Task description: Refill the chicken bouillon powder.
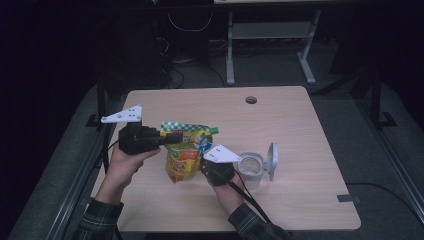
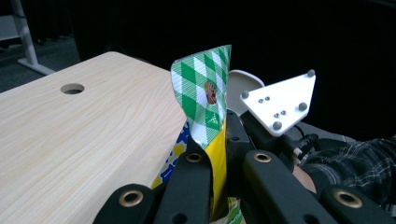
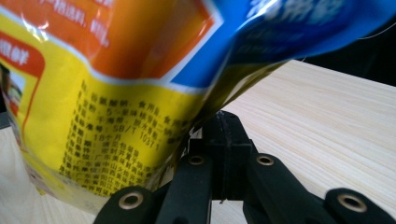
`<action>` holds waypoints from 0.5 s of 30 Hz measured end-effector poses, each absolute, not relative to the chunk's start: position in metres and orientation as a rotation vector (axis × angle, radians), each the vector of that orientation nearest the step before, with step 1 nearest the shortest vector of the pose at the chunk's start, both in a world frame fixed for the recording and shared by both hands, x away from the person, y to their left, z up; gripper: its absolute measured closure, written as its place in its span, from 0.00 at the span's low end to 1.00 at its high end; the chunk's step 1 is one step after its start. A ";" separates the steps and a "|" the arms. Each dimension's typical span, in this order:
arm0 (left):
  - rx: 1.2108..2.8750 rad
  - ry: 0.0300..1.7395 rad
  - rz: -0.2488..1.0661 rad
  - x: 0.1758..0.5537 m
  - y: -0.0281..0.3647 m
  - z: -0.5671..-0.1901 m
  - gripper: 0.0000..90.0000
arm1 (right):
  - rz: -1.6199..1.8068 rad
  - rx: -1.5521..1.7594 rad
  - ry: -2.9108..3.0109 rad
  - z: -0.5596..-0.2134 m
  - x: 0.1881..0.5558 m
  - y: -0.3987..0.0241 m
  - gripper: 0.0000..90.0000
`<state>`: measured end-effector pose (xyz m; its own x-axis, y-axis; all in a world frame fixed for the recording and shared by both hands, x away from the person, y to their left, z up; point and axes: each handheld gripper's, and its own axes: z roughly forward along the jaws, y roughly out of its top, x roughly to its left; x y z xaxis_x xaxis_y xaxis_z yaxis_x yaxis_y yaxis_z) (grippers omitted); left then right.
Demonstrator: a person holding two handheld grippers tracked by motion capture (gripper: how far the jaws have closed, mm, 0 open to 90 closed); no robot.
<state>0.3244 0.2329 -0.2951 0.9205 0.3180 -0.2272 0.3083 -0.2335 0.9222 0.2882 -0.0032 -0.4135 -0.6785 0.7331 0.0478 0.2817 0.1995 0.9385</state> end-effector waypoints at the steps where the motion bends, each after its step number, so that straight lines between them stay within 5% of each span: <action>1: 1.833 0.466 0.009 0.325 0.233 -0.295 1.00 | 1.479 0.930 2.070 -0.414 0.288 -0.002 1.00; 15: 1.888 0.450 -0.011 0.332 0.220 -0.287 1.00 | 1.486 0.850 2.113 -0.420 0.286 0.008 1.00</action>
